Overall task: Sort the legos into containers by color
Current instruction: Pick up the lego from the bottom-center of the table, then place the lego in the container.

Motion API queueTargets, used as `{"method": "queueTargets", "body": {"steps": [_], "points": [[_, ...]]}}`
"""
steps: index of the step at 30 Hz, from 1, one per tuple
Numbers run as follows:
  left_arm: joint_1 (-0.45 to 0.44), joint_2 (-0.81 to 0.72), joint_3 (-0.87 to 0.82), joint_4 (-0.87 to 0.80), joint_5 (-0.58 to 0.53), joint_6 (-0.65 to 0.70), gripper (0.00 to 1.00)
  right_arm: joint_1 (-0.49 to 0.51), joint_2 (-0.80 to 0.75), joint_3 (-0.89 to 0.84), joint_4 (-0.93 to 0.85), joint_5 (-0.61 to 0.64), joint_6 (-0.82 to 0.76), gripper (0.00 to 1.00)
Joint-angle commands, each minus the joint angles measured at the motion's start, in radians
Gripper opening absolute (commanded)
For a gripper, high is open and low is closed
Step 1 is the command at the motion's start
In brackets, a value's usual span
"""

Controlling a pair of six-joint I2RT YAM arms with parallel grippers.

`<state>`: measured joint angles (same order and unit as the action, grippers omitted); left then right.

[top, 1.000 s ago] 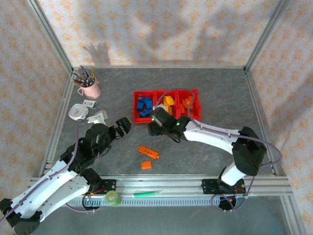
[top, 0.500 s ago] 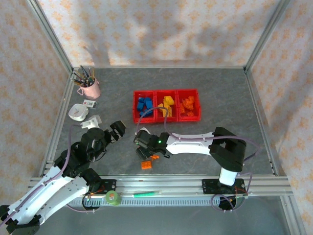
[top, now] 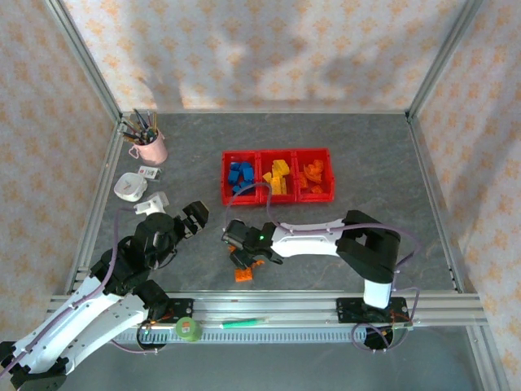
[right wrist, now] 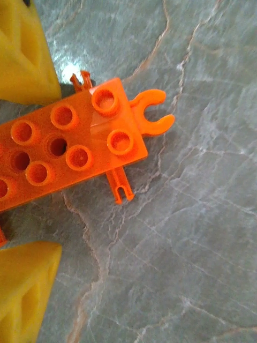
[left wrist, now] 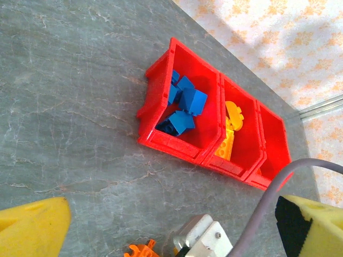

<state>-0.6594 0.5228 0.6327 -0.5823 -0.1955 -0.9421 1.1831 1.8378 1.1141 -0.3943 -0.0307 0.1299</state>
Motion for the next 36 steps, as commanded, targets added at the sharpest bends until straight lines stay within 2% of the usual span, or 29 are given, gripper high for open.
{"method": "queueTargets", "body": {"steps": [1,15,22,28,32,36], "points": [[-0.005,-0.013,-0.001,-0.025,-0.018,-0.004,0.99,-0.001,0.018,0.007,-0.025,0.029,-0.019,0.62],[-0.005,-0.004,0.005,-0.011,-0.015,0.001,0.99,-0.024,0.013,0.016,-0.018,0.036,-0.010,0.29],[-0.004,0.027,0.025,0.014,-0.002,0.020,0.99,-0.074,-0.101,-0.005,-0.018,0.052,0.027,0.24],[-0.005,0.089,0.045,0.081,0.040,0.059,0.99,-0.198,-0.269,-0.014,-0.046,0.086,0.073,0.24],[-0.005,0.142,0.047,0.156,0.084,0.081,0.99,-0.366,-0.358,-0.002,-0.064,0.085,0.105,0.27],[-0.005,0.201,0.052,0.238,0.126,0.109,0.99,-0.539,-0.357,0.048,-0.100,0.084,0.115,0.27]]}}
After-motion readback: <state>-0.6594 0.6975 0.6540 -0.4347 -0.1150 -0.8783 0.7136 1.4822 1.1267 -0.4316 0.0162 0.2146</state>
